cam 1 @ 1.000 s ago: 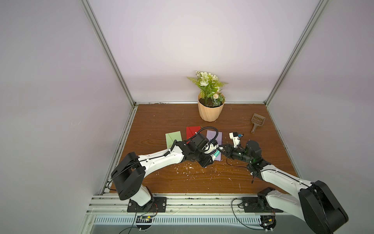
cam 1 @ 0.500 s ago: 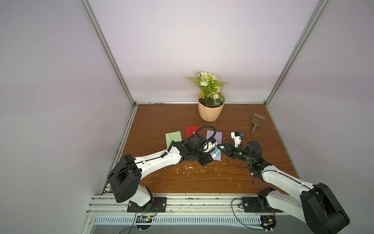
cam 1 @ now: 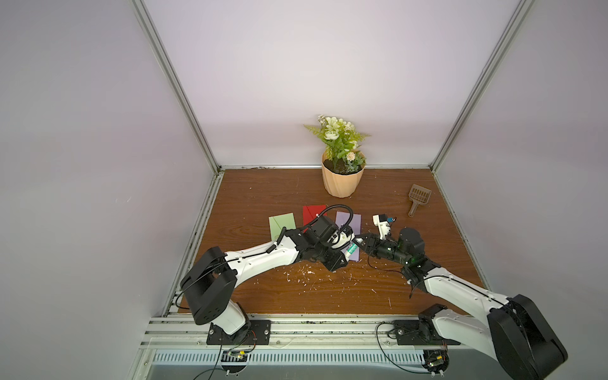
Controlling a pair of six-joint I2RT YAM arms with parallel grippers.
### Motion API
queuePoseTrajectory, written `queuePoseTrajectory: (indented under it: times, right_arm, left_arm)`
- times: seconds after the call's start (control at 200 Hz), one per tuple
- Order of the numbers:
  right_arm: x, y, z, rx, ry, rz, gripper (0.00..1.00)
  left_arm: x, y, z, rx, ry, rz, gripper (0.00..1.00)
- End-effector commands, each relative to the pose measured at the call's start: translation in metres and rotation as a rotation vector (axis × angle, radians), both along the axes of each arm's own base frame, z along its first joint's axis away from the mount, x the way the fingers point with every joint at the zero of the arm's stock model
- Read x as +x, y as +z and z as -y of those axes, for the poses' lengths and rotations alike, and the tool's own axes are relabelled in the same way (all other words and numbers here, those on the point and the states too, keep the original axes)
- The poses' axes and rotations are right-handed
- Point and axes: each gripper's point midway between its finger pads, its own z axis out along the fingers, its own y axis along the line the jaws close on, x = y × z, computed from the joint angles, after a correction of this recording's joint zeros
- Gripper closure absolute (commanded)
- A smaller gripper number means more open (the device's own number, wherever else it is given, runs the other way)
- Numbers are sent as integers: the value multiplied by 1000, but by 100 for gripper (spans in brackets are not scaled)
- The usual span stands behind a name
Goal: Seal the envelope with a glue stick
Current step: Close the lid of the glue stick.
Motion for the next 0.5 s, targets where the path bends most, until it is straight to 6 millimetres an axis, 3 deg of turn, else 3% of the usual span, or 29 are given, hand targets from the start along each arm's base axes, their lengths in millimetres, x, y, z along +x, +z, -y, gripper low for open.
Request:
queuePoseTrajectory:
  times: [0.0, 0.495]
  right_arm:
    - [-1, 22, -10, 15, 41, 63, 100]
    - [-4, 10, -10, 25, 44, 27, 100]
  left_arm:
    - [17, 14, 3, -12, 23, 70, 79]
    - [20, 37, 1, -74, 41, 128, 79]
